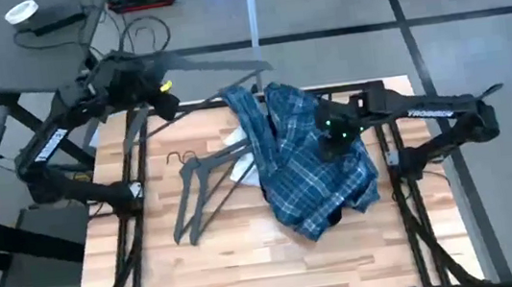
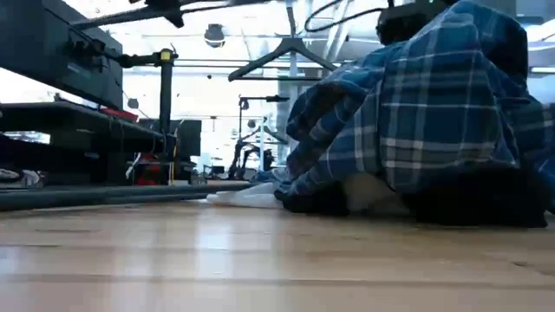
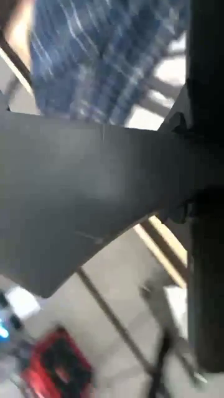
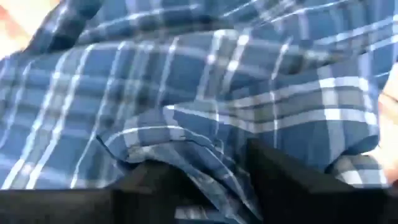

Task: Hang clothes
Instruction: Unhang the blue long sleeve polo from the rack

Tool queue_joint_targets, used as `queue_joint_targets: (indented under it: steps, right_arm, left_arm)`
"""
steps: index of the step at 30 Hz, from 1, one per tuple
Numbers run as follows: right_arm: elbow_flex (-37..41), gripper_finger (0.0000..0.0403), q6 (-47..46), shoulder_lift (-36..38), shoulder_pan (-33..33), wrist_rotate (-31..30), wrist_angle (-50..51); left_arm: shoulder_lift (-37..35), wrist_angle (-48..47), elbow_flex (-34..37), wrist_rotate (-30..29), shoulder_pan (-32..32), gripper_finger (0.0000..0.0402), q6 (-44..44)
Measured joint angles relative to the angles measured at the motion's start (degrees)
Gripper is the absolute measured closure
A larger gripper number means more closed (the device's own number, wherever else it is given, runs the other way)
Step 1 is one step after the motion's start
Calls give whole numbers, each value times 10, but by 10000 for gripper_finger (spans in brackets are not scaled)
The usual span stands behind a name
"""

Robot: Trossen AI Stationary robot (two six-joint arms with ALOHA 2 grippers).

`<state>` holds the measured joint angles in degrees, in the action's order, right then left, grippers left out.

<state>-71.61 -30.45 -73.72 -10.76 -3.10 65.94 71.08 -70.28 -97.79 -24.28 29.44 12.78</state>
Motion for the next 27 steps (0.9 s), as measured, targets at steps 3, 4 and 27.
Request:
queue_joint_targets:
  steps: [3, 4, 27]
  right_arm:
    - [-2, 223, 18, 4, 5, -1, -9]
    - [-2, 223, 19, 4, 7, -1, -9]
    - [-2, 226, 84, 4, 60, -1, -13]
  left_arm:
    - [-4, 4, 66, -10, -26, 362, 64]
    - [-4, 7, 92, -15, -38, 362, 90]
    - [-6, 80, 481, 51, -231, 341, 564]
